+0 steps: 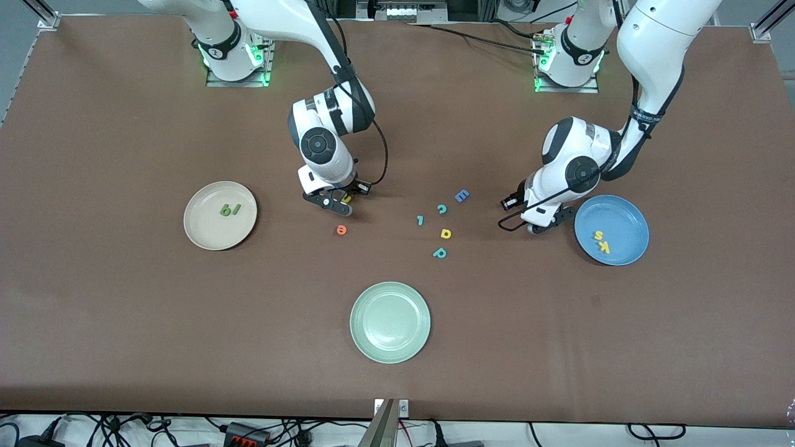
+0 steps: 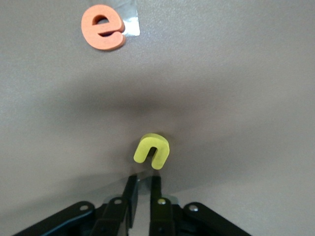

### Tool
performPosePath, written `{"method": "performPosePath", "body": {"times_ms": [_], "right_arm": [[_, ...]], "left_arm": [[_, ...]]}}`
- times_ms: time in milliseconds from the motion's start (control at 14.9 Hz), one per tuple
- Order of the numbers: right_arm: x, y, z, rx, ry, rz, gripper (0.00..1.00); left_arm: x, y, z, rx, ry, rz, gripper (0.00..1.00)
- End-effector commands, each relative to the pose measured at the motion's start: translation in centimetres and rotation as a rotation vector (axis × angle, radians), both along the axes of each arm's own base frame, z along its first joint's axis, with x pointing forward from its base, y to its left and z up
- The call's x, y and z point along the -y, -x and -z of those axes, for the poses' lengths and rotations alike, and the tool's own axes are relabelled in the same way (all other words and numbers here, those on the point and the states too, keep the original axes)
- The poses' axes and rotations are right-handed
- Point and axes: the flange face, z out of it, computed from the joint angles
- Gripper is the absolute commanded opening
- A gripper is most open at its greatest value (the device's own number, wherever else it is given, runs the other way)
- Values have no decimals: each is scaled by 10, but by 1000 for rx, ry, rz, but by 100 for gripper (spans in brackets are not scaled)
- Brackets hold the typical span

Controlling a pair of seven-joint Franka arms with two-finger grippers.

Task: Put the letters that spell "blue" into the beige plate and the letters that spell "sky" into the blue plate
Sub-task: 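Drop the teal y on the blue plate with the left gripper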

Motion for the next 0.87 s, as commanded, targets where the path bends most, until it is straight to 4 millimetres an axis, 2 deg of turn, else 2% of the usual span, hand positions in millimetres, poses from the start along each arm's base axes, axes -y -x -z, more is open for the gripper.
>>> {"method": "performPosePath", "body": {"times_ms": [0, 134, 336, 537, 604, 671, 806], "right_arm": [[7, -7, -10, 7, -19, 40, 15], [14, -15, -22, 24, -28, 56, 15], [11, -12, -22, 24, -28, 51, 18], [7, -11, -22, 28, -27, 43, 23], [8, -11, -21, 32, -28, 27, 30], [8, -12, -20, 35, -29, 3, 31], [16, -17, -20, 34, -31, 4, 38]], "left_arm": [[0, 0, 4, 9, -16, 5, 35], [-6, -1, 6, 16, -31, 26, 29], [-6, -2, 4, 19, -31, 24, 16], [-6, -4, 2, 24, -32, 25, 14], [-8, -5, 1, 25, -33, 22, 13], [-8, -5, -1, 26, -35, 23, 12], [-11, -11, -15, 50, -46, 33, 11]]}}
